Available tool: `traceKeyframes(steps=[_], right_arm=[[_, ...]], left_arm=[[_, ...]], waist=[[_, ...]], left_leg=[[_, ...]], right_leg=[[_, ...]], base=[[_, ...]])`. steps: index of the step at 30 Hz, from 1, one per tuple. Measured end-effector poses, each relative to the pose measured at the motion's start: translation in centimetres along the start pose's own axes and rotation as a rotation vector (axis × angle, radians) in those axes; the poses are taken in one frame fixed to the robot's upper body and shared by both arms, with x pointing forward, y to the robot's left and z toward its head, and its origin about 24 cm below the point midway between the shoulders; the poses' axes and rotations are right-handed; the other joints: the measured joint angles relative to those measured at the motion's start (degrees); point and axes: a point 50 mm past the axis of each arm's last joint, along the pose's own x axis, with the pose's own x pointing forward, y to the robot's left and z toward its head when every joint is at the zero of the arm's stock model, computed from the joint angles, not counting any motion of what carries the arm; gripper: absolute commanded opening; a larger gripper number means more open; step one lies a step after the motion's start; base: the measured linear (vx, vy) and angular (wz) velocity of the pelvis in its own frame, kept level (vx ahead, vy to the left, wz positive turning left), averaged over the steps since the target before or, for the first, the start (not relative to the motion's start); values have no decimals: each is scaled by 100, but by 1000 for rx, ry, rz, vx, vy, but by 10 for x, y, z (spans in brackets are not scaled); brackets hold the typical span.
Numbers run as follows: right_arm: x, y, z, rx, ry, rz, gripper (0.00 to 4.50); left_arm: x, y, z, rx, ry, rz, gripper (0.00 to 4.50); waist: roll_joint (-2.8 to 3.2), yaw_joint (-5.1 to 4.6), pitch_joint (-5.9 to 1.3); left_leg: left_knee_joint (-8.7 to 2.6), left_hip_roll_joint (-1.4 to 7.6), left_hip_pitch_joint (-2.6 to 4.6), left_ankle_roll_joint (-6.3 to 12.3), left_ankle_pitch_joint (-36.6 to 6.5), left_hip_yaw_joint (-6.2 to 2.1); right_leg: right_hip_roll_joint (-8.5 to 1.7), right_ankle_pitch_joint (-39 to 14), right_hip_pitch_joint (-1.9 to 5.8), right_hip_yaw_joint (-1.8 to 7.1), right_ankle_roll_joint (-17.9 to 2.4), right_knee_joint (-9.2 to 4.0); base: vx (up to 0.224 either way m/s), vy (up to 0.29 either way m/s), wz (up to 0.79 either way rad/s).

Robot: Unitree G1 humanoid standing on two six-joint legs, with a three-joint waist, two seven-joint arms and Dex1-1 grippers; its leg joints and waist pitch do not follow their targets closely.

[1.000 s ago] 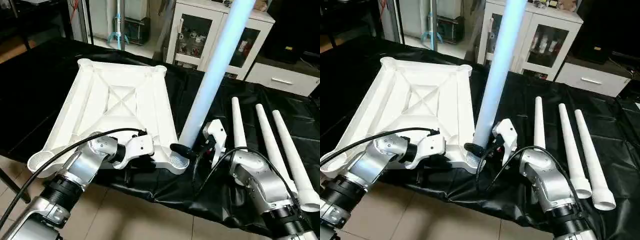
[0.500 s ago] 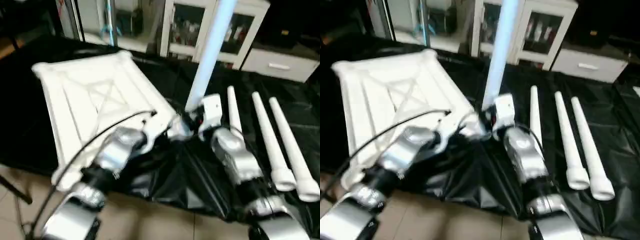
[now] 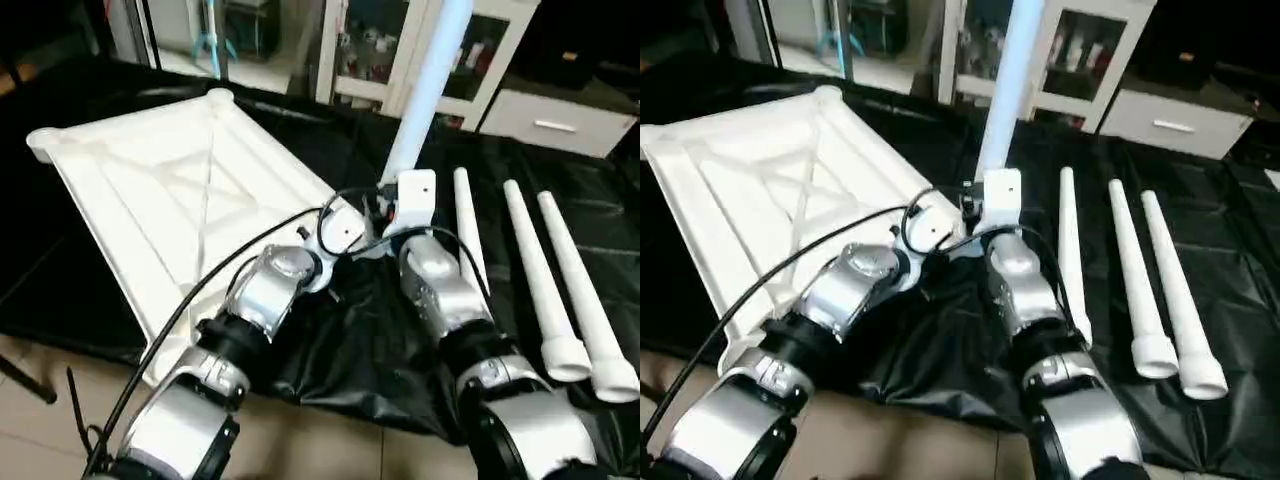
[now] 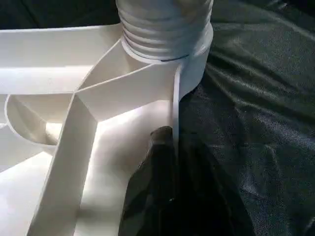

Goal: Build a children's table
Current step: Insert table leg to table base

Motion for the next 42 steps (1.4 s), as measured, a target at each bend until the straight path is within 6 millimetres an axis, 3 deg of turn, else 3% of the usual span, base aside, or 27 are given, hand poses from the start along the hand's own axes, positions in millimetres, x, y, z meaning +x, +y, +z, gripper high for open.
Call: traceKeyframes(steps=[3, 6, 8, 18, 28, 30, 42], right_arm=[[0, -2, 0, 21, -8, 26, 186], [-1, -4, -2, 32, -5, 51, 256], [-6, -7, -15, 53, 26, 66, 274], [-15, -15, -17, 80, 41, 208, 349], [-41, -37, 7, 58, -33, 389, 442], [-52, -46, 11, 27, -27, 465, 442], [-85, -74, 18, -99, 109, 705, 442]], left_arm=[[-1, 1, -1, -1, 1, 2, 0], [-1, 2, -1, -4, 0, 2, 0], [-2, 3, 0, -5, -2, -2, 0], [-6, 11, -3, -7, -2, -3, 0], [-15, 18, -8, 43, -12, -66, 0], [-17, 17, -11, 66, -18, -92, 0], [-41, 12, -30, 165, -35, -316, 0]], waist=[[-3, -2, 1], [-3, 2, 1], [2, 20, 15], [7, 11, 31], [16, 170, 46], [19, 235, 47], [67, 325, 55]], left_leg=[[3, 0, -1, 1, 0, 2], [5, -1, -1, 6, 2, 4], [11, 0, -10, 11, 2, 6], [20, 3, -8, 21, 7, 11], [31, 4, -12, 26, 6, 11], [32, 5, -8, 28, 6, 11], [87, 23, -7, 21, 8, 12]], right_leg=[[0, 0, 0, 2, 0, 0], [0, 1, 0, 2, 0, 1], [-2, 1, -7, 2, 0, 5], [-2, 1, -12, 4, -1, 23], [-4, 2, -9, 2, -2, 23], [-5, 2, -4, 3, -2, 23], [-17, 2, 1, 2, -3, 77]], base=[[0, 0, 0], [0, 0, 0], [0, 0, 0], [0, 0, 0], [0, 0, 0], [0, 0, 0], [0, 0, 0]])
